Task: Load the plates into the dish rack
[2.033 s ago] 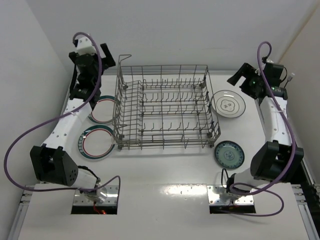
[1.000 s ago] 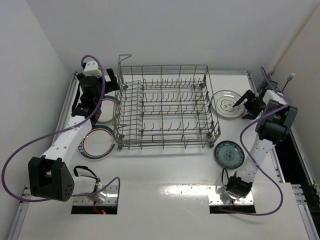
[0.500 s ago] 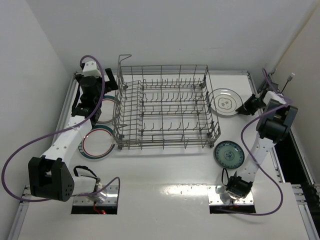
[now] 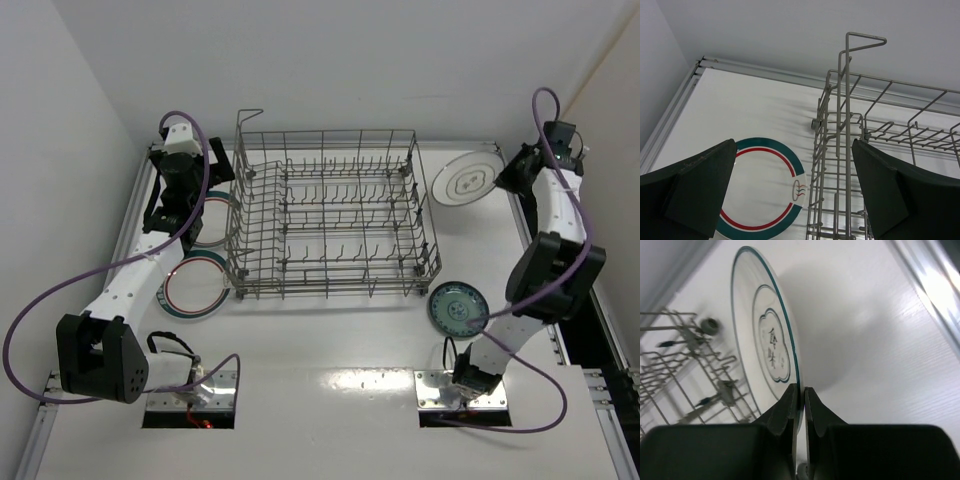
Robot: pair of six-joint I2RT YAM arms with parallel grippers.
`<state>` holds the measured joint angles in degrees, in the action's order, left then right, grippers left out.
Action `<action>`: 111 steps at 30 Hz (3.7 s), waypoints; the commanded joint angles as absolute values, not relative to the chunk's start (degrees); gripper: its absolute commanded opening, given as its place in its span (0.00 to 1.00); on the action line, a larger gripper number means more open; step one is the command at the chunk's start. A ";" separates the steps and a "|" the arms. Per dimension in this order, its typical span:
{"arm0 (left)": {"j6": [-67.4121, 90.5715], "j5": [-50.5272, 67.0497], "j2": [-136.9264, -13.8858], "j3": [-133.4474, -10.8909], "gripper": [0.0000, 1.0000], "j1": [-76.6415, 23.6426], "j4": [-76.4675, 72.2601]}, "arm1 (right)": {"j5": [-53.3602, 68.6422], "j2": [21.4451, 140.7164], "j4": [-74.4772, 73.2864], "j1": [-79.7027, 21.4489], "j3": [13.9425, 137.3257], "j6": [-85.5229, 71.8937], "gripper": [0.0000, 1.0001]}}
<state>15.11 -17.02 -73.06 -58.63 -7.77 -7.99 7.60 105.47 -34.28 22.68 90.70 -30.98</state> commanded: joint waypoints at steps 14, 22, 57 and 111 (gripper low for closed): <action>15.03 -17.23 -72.86 -60.03 1.00 -7.21 -9.05 | -18.63 83.16 -36.47 7.13 98.26 -21.54 0.00; 15.56 -16.08 -72.86 -60.03 1.00 -7.21 -9.05 | -22.75 75.42 -37.00 -0.96 91.85 -19.86 0.00; 15.56 -16.87 -73.92 -60.03 1.00 -8.26 -8.53 | -48.34 83.93 -37.53 -29.62 76.73 -19.15 0.00; 16.08 -18.54 -71.81 -61.61 1.00 -8.26 -6.86 | -1.05 90.18 -52.64 30.94 56.95 -21.01 0.96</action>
